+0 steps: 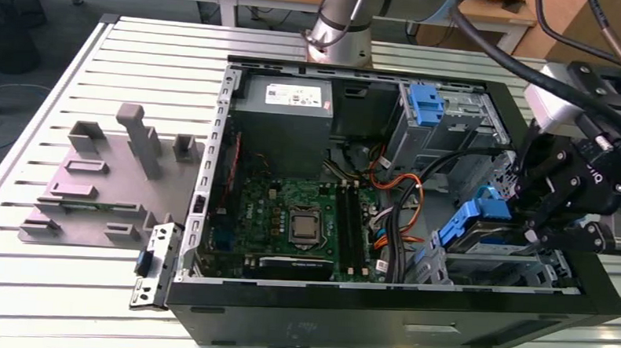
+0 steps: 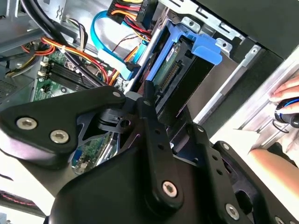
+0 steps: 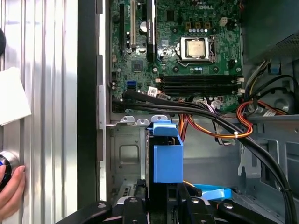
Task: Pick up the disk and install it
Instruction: 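Insert the disk into the insertion slot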
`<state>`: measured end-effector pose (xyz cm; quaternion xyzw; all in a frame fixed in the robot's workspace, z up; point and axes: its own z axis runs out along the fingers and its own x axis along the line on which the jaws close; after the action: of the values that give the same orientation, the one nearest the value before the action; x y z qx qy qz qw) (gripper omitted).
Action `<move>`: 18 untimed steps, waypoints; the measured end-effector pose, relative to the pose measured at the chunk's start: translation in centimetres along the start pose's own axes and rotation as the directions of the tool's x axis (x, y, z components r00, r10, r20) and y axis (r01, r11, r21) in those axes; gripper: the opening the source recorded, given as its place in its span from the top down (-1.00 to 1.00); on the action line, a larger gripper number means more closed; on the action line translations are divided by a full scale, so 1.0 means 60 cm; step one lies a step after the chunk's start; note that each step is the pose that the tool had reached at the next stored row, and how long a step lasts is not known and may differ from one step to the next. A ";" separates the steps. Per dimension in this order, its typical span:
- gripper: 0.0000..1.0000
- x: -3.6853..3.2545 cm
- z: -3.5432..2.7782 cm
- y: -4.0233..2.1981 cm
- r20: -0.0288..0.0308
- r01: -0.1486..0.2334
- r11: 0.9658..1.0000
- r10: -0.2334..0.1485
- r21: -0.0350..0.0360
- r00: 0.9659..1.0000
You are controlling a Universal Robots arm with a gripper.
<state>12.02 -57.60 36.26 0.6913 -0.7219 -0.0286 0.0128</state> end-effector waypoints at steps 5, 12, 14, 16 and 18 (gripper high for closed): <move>0.30 0.000 0.015 -0.001 0.000 0.000 1.000 0.000 0.000 1.000; 0.30 0.000 0.018 -0.001 0.000 0.000 1.000 0.000 0.000 1.000; 0.28 0.000 0.019 -0.001 0.000 0.000 1.000 0.000 0.000 1.000; 0.17 0.000 0.019 -0.001 0.000 0.000 1.000 0.000 0.000 1.000; 0.04 0.000 0.019 -0.001 0.000 0.000 1.000 0.000 0.000 1.000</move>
<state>12.02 -57.60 35.14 0.6913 -0.7219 -0.0285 0.0129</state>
